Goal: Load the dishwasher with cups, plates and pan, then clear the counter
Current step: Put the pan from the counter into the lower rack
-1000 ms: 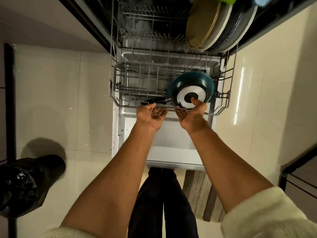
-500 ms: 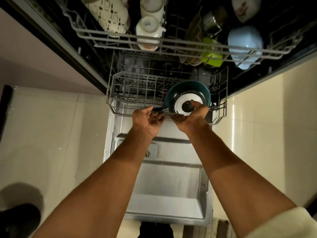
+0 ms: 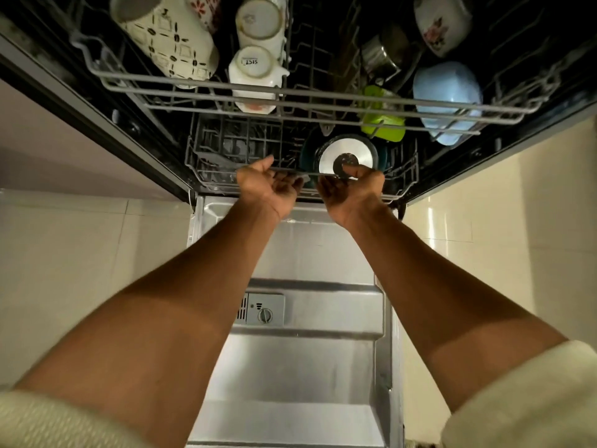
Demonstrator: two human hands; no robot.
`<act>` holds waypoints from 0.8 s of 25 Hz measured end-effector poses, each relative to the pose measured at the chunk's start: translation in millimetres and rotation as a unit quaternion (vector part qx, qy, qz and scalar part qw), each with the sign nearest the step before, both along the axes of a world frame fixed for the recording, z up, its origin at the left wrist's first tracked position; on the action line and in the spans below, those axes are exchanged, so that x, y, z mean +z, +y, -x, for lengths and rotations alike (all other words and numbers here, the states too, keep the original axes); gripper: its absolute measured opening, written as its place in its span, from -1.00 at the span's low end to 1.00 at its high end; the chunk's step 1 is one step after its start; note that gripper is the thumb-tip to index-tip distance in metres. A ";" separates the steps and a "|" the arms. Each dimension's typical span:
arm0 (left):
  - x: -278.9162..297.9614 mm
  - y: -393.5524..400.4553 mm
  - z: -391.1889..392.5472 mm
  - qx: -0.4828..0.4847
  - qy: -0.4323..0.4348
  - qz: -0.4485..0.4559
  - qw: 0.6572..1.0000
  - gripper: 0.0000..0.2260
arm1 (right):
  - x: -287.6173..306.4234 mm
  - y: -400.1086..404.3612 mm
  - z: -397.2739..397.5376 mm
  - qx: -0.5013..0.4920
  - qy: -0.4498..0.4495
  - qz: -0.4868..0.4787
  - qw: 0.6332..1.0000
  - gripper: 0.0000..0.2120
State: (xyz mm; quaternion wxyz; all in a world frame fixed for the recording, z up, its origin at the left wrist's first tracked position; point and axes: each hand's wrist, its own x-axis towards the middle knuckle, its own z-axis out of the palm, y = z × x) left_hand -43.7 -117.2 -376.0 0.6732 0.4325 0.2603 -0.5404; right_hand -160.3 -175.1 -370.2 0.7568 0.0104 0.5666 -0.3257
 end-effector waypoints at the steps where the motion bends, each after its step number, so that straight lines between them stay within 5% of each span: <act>1: 0.6 -6.9 -1.8 0.002 -0.004 0.002 1.000 -0.67 | 0.0 -4.2 -3.3 -0.008 0.002 0.005 1.000 -0.54; 10: -10.9 -3.2 -6.5 -0.038 -0.015 0.026 0.999 -0.62 | -12.7 -6.6 -5.7 -0.035 -0.015 0.026 0.999 -0.59; 16: -16.7 22.6 10.2 -0.069 -0.019 0.026 0.997 -0.62 | -22.8 21.3 7.4 0.009 -0.001 0.025 1.000 -0.83; 20: -25.4 67.9 35.9 -0.091 -0.005 -0.004 0.996 -0.63 | -33.1 63.2 21.3 0.025 0.031 0.011 0.999 -0.72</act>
